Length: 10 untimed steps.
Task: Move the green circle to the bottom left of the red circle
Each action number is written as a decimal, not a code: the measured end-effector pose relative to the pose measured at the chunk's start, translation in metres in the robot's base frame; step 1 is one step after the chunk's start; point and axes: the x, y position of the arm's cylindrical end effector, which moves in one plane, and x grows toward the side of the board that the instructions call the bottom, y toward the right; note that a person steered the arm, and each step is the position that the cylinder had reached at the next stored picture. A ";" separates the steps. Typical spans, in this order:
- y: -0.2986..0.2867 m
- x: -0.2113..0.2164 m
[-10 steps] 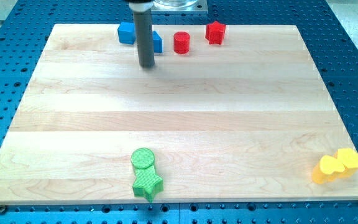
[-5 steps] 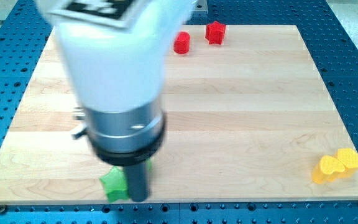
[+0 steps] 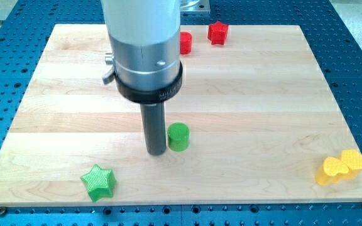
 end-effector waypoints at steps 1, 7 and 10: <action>0.033 0.030; 0.000 -0.109; -0.010 -0.179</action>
